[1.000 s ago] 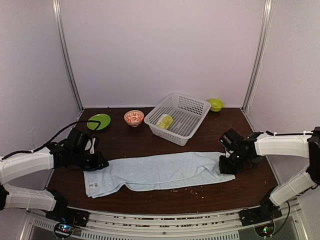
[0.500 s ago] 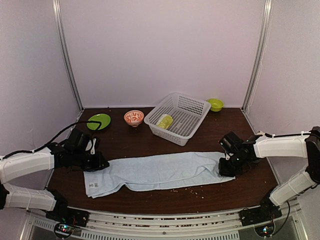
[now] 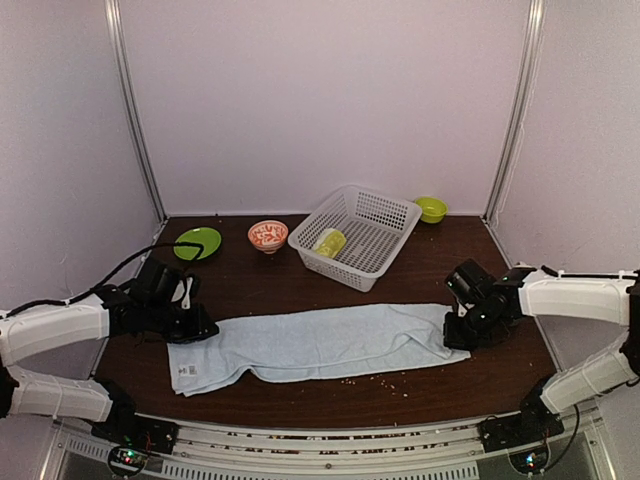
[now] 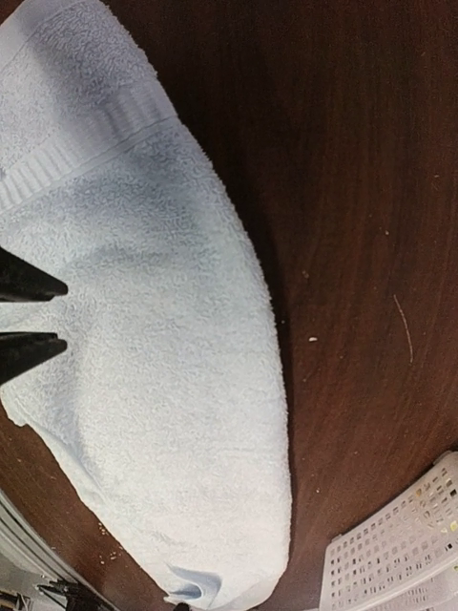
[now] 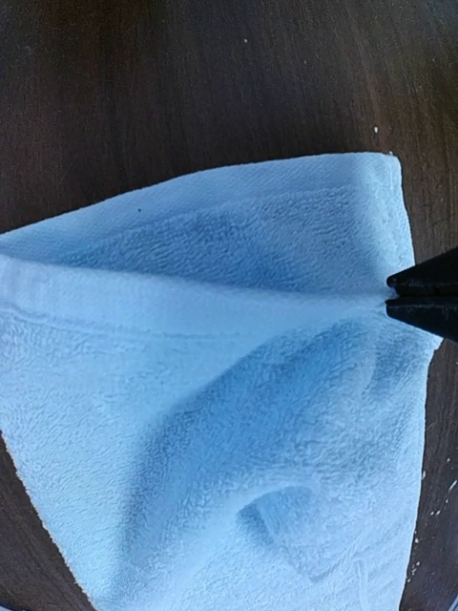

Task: Roll the towels
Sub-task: Adjust the towel at the center of the board.

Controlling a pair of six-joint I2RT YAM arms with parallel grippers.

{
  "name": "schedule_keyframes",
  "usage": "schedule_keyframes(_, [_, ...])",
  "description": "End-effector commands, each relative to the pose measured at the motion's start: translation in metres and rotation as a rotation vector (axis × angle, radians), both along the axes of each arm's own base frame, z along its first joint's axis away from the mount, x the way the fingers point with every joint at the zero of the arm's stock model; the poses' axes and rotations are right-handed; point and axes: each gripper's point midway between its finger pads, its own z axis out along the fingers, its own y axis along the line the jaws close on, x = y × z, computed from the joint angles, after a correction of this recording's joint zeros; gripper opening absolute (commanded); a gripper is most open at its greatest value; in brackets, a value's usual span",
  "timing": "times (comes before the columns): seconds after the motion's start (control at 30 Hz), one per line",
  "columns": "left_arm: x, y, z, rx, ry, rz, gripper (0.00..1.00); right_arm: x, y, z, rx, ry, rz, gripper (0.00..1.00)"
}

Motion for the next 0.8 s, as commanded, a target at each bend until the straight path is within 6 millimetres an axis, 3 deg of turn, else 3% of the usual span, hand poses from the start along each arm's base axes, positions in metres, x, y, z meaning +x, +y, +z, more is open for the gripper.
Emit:
schedule_keyframes(0.0, [0.004, -0.005, 0.004, -0.017, -0.032, -0.015, 0.11, 0.000, -0.015, 0.014, -0.078, -0.022, 0.017, 0.00])
schedule_keyframes(0.17, [0.005, -0.005, 0.003, -0.016, -0.036, -0.015, 0.11, -0.008, -0.034, 0.013, -0.137, 0.003, 0.029, 0.00])
schedule_keyframes(0.43, [0.005, -0.007, 0.003, -0.023, -0.035, -0.023, 0.11, -0.013, -0.040, 0.005, -0.174, 0.050, 0.051, 0.00])
schedule_keyframes(0.77, [0.007, -0.009, 0.006, -0.021, -0.050, -0.036, 0.11, -0.016, -0.053, 0.022, -0.256, 0.084, 0.048, 0.00])
